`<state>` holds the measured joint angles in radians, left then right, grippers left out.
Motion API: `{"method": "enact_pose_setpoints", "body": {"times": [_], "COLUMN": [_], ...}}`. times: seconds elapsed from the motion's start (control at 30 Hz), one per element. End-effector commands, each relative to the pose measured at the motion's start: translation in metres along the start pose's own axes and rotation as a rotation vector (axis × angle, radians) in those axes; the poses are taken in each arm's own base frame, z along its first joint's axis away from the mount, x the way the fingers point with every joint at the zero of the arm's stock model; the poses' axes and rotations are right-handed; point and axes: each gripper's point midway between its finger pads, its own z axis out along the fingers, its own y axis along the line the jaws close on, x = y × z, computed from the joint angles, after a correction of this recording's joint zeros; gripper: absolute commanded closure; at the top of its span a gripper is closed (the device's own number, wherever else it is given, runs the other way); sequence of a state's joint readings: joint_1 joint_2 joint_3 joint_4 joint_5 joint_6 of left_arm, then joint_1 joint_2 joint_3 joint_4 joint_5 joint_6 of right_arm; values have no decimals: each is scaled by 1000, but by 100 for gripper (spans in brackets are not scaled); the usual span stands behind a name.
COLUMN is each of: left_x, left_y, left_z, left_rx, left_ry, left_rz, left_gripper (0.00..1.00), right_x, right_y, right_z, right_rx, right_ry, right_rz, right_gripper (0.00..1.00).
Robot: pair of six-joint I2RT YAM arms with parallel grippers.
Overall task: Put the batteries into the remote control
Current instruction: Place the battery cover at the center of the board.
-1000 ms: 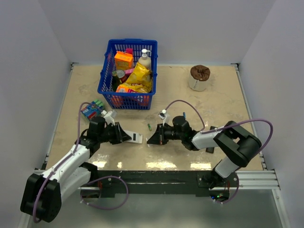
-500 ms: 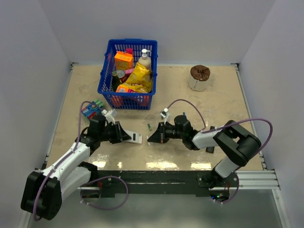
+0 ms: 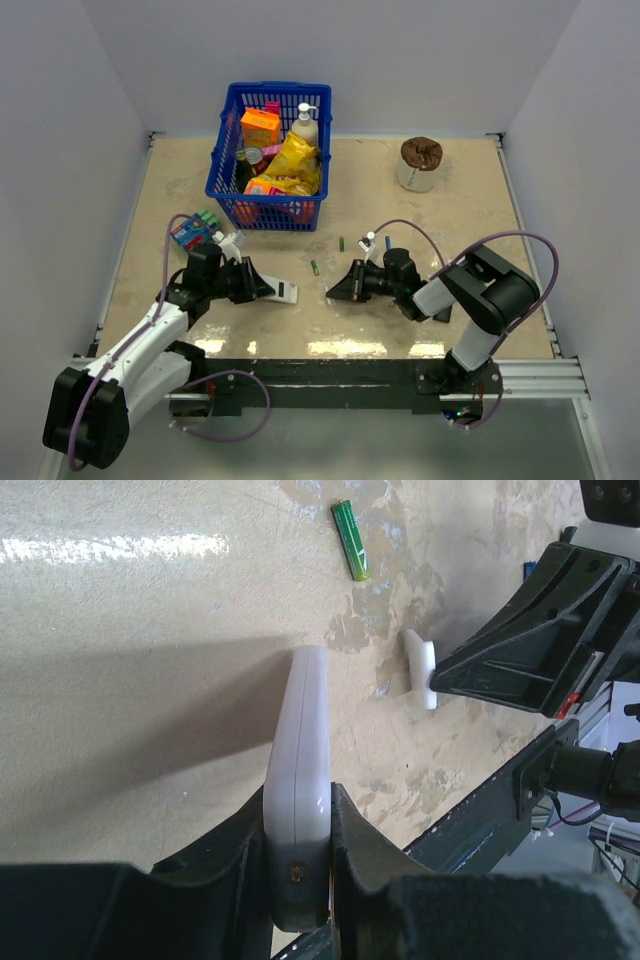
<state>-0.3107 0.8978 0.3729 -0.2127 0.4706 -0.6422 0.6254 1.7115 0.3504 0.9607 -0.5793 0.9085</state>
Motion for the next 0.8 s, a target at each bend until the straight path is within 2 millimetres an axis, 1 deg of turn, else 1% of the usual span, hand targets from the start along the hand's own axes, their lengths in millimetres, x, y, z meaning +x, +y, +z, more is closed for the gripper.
{"method": "enact_pose_setpoints", "body": {"times": [0.0,0.13,0.17,0.2,0.23,0.27,0.3,0.37,0.4,0.43,0.47,0.5,0.53,0.57,0.63,0.67,0.7,0.73,0.77], "left_x": [-9,-9,-10,-10,-10,-11,-10,-11,-11,-12,-11,-11,-12,-12,-13,-14,-15,-15,-15], "left_y": [-10,-10,-11,-11,-11,-11,-11,-11,-12,-12,-12,-12,-12,-12,-13,-14,-15,-15,-15], "left_z": [-3,-3,-4,-4,-4,-4,-4,-4,-5,-5,-5,-5,-5,-5,-5,-6,-6,-7,-7], "left_rx": [30,30,32,31,32,33,32,30,33,33,32,33,34,35,37,37,39,40,39], "left_ry": [-26,-26,-29,-30,-31,-34,-31,-37,-39,-39,-38,-39,-40,-41,-44,-44,-48,-49,-50], "left_rz": [45,46,48,47,49,51,49,51,51,51,50,51,52,52,55,55,58,59,59], "left_gripper": [100,100,100,100,100,100,100,100,100,100,100,100,100,100,100,100,100,100,100], "right_x": [1,-3,-9,-10,-13,-20,-21,-28,-34,-36,-41,-38,-42,-44,-44,-50,-43,-46,-47], "right_y": [-10,-7,1,-4,-6,-3,-17,-30,-36,-39,-38,-41,-42,-38,-30,-22,-16,-15,-7], "right_z": [-10,-15,-18,-20,-22,-27,-32,-44,-55,-60,-64,-70,-73,-73,-73,-72,-72,-73,-71], "right_rx": [42,67,57,101,128,156,265,391,482,517,542,573,590,585,577,574,581,615,625], "right_ry": [-3,-2,-19,-13,-16,-36,-26,-33,-47,-46,-55,-35,-34,-33,-22,-33,0,-6,9], "right_rz": [-13,-57,-78,-66,-94,-116,-101,-138,-144,-163,-175,-180,-220,-235,-293,-322,-368,-400,-427], "right_gripper": [98,93,92,90,84,84,83,83,83,83,83,80,77,69,62,60,55,53,51]}}
